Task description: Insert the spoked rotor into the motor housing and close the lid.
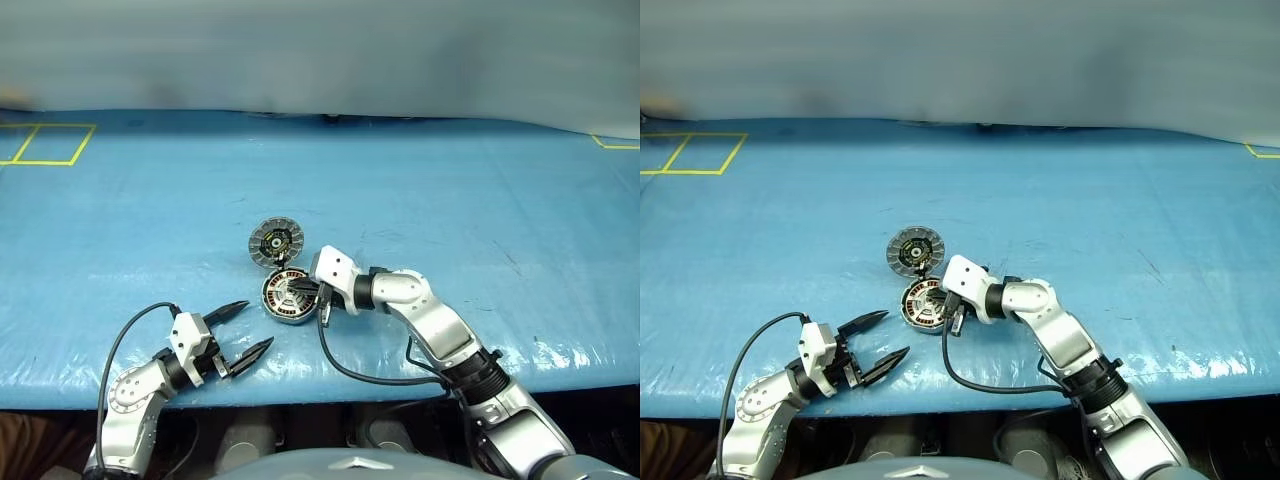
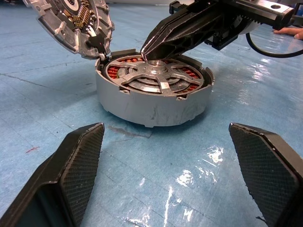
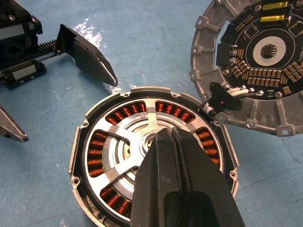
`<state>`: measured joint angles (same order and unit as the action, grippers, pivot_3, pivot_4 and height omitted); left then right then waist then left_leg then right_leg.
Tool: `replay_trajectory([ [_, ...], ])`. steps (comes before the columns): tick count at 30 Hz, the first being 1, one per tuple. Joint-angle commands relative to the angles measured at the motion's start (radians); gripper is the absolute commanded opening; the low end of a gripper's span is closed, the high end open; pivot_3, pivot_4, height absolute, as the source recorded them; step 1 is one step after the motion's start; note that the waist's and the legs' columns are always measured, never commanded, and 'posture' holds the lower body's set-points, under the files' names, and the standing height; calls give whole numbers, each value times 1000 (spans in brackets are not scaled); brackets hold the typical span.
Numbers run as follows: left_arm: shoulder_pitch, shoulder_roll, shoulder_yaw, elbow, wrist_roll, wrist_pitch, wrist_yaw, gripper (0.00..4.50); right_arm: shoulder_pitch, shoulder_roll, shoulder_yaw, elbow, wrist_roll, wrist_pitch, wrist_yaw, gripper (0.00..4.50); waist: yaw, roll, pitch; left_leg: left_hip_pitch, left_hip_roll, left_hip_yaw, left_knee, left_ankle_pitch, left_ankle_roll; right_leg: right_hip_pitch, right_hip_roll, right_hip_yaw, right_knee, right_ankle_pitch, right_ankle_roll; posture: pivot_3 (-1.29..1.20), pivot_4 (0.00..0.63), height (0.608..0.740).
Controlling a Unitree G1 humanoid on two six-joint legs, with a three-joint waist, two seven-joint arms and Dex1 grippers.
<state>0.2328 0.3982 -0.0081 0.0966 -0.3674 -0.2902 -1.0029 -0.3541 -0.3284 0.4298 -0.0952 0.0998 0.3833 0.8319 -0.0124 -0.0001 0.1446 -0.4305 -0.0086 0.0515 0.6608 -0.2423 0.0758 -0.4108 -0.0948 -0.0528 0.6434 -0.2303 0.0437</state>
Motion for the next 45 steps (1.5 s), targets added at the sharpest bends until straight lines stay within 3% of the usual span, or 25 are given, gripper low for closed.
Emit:
replay_trajectory([
  [1, 7, 7, 15, -24, -12, -3, 3, 4500, -2, 1, -68, -110, 92, 16, 32, 29, 0, 0, 0, 0, 0, 0, 0, 0, 0, 0, 0, 0, 0, 0, 0, 0, 150, 740],
  [5, 7, 7, 20, -23, -15, -6, 7, 4500, -17, -3, -136, -133, 132, 44, 4, 29, 0, 0, 0, 0, 0, 0, 0, 0, 0, 0, 0, 0, 0, 0, 0, 0, 150, 740],
  [7, 8, 6, 20, -23, -15, -7, 9, 4500, -33, -39, -145, -100, 73, 32, -28, 29, 0, 0, 0, 0, 0, 0, 0, 0, 0, 0, 0, 0, 0, 0, 0, 0, 150, 740],
  [11, 5, 2, 19, -20, -17, -9, 13, 4500, -106, -67, -163, 73, -67, -63, -168, 29, 0, 0, 0, 0, 0, 0, 0, 0, 0, 0, 0, 0, 0, 0, 0, 0, 150, 740],
  [17, 15, 0, 36, -34, -25, -18, 31, 4500, -205, -29, -149, 251, -104, -164, -175, 29, -3, 1, 1, 0, 0, 1, -1, 3, 4, -1, 0, -1, 0, 0, 0, 0, 150, 740],
  [22, 11, -11, 115, -64, -1, 66, 207, 4500, -193, -8, -148, 279, -118, -180, -183, 29, 1, 1, 1, 0, 0, 1, -1, 3, 5, 0, 0, -1, 0, 0, 0, 0, 150, 740],
  [25, -5, -7, 124, -60, -12, 83, 212, 3865, -164, -10, -149, 266, -117, -173, -172, 0, 2, 1, 1, 0, 0, 1, 0, 3, 5, 0, 0, -1, 0, 1, 1, 0, 150, 740],
  [36, -212, -51, 148, 11, 13, 71, 304, 176, 6, -60, -197, 102, 2, -88, -66, 0, 1, 1, 1, 0, 0, 1, 1, 3, 5, 1, 0, -2, 0, 2, 3, 0, 150, 740],
  [40, -318, -59, 161, 89, 38, 93, 377, 21, 69, -85, -219, 33, 25, -57, -63, 0, 3, 0, 1, 0, 0, 1, 1, 3, 5, 1, 1, -2, 0, 4, 7, 0, 150, 740],
  [45, -453, -46, 134, 185, 19, 132, 289, 21, 134, -102, -237, -36, 42, -27, -75, 0, 14, 0, 1, 0, -1, 0, 3, 3, 6, 3, 1, -4, 0, 5, 8, 0, 150, 740],
])
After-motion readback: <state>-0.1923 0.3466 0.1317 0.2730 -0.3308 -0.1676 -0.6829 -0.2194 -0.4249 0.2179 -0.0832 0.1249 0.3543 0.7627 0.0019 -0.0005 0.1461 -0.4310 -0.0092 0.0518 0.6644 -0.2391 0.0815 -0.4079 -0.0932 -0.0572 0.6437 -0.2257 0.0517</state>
